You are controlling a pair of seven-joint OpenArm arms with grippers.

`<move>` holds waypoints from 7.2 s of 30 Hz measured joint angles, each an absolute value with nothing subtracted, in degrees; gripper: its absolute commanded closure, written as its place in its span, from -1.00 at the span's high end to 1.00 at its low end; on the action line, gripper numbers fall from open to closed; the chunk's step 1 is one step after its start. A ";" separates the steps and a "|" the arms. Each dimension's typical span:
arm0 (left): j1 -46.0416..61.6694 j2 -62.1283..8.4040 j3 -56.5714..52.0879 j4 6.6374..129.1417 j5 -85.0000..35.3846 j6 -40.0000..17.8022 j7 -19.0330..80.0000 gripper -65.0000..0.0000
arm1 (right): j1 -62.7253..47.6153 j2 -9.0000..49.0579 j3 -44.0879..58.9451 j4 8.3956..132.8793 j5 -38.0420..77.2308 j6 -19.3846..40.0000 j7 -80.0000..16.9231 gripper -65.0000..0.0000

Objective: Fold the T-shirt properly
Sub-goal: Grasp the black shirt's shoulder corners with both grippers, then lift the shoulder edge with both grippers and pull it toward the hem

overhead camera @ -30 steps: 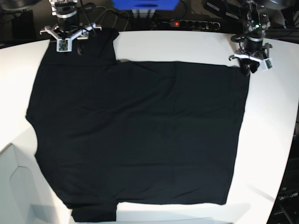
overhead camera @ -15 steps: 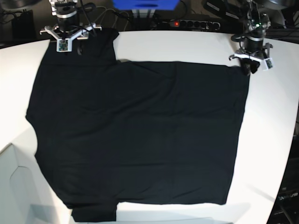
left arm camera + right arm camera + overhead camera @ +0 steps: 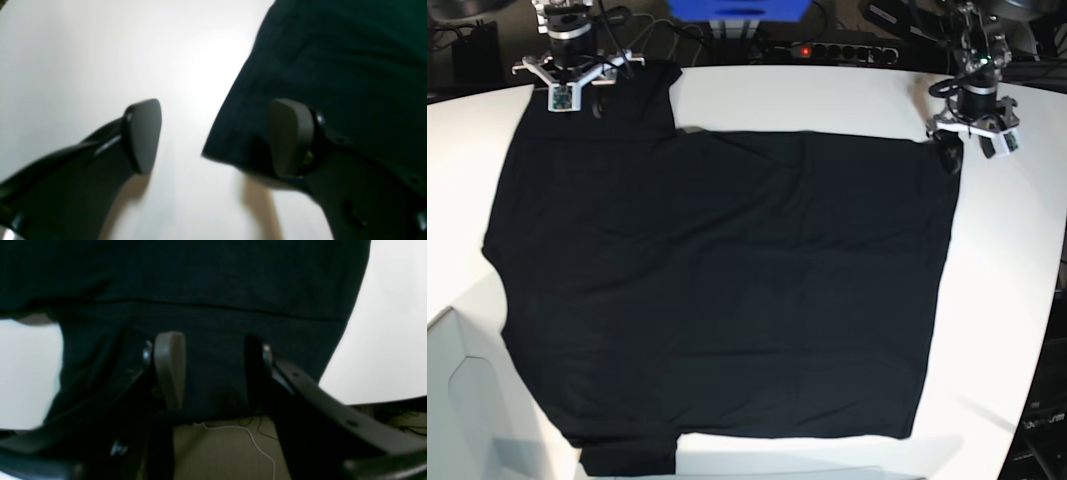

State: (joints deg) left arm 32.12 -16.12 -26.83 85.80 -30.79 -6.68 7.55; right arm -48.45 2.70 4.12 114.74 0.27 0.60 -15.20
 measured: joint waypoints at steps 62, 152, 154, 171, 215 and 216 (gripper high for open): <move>31.46 -16.97 -22.72 82.06 -31.14 -6.92 3.86 -1.00 | -36.69 4.08 17.15 105.30 0.36 5.02 -27.42 0.33; 4.03 -14.74 -30.50 82.06 -30.13 -6.63 20.73 -1.00 | 16.91 9.13 18.94 78.56 -0.60 25.58 -39.64 -1.00; 3.55 -14.72 -30.50 81.67 -30.13 -6.66 20.78 -1.00 | 17.61 9.56 18.90 76.53 -0.10 25.54 -37.28 -1.00; -3.29 -15.05 -25.45 77.36 -30.06 -6.33 20.80 -0.98 | 18.09 10.46 18.98 72.47 -0.62 25.54 -34.65 -1.00; -0.43 -14.74 -20.75 67.37 -31.05 -7.03 20.45 -0.58 | 5.80 15.92 27.38 75.16 -0.82 25.54 -32.64 0.16; -0.71 -14.76 -20.84 66.65 -31.22 -7.14 20.32 -0.71 | 5.63 16.25 27.49 74.24 -0.60 25.56 -30.24 0.16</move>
